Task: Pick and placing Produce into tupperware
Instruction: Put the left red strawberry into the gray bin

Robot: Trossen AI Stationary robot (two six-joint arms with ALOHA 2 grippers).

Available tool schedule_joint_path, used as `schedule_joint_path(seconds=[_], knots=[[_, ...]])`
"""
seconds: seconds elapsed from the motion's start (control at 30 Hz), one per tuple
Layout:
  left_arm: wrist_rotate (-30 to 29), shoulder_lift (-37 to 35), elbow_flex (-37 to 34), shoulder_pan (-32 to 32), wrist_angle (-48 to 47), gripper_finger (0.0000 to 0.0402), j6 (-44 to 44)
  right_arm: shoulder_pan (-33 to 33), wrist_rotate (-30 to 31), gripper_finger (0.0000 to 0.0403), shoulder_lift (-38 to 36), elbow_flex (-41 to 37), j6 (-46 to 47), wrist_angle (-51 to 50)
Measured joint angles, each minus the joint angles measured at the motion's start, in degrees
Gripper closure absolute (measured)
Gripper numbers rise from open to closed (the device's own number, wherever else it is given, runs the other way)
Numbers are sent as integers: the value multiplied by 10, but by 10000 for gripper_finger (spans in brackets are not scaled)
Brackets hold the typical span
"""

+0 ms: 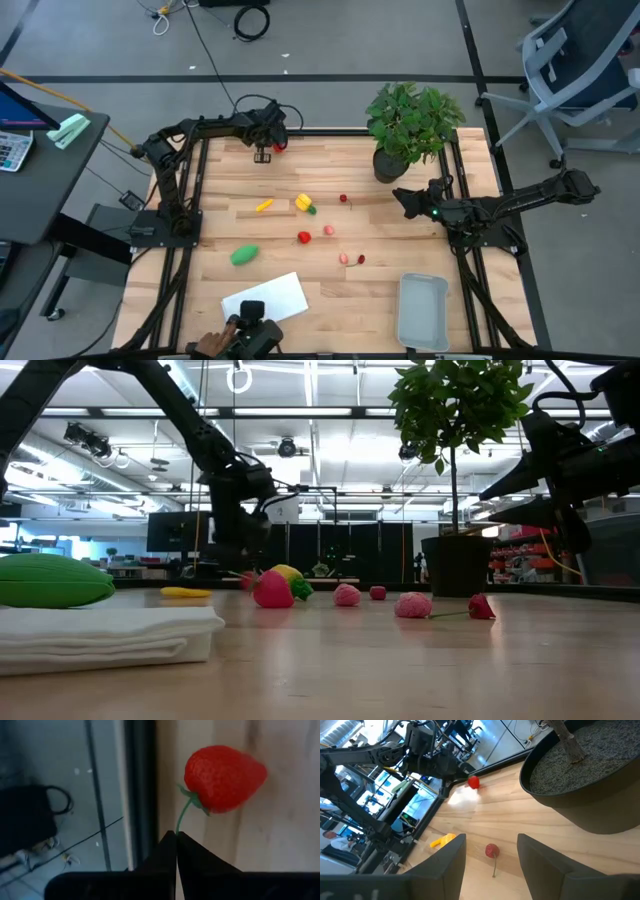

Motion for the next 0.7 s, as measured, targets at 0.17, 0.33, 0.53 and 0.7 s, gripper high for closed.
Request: schedule_joint_path(seconds=[0.17, 0.33, 0.53, 0.7], knots=[[-46, -31, 1, -36, 26, 397, -3, 0, 0, 218, 0, 0, 0, 0], [-81, -100, 1, -106, 18, 398, 0, 0, 1, 218, 0, 0, 0, 0], [-80, -182, 2, -235, 19, 399, -73, 0, 4, 218, 0, 0, 0, 0], [-80, -208, 2, -367, 31, 399, -119, 0, 4, 218, 0, 0, 0, 0]])
